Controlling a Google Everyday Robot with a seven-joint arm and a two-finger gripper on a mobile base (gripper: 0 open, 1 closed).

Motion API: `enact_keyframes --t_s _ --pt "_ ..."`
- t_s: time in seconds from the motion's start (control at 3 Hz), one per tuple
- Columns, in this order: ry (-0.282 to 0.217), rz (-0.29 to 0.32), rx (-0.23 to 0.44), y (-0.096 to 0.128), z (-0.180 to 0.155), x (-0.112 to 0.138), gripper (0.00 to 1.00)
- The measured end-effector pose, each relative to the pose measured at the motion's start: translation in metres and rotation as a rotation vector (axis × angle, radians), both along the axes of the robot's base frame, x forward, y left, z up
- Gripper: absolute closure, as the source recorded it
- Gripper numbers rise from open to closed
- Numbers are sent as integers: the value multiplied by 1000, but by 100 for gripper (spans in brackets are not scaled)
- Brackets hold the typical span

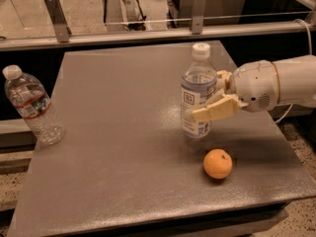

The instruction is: Move blue plastic bottle near orange

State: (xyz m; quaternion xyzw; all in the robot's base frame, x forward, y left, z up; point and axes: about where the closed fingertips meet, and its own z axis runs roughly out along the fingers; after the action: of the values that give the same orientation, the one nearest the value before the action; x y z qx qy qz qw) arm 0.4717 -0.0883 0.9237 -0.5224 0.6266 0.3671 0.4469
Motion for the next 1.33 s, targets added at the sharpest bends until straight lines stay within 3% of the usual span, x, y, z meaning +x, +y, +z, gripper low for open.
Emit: enact_keyframes --t_s 0.33,0.67,1.33 --pt "2 31 5 -7 -7 -12 100" --pt "15 62 9 -12 -16 -22 82" --pt "31 102 22 -19 -31 -32 36"
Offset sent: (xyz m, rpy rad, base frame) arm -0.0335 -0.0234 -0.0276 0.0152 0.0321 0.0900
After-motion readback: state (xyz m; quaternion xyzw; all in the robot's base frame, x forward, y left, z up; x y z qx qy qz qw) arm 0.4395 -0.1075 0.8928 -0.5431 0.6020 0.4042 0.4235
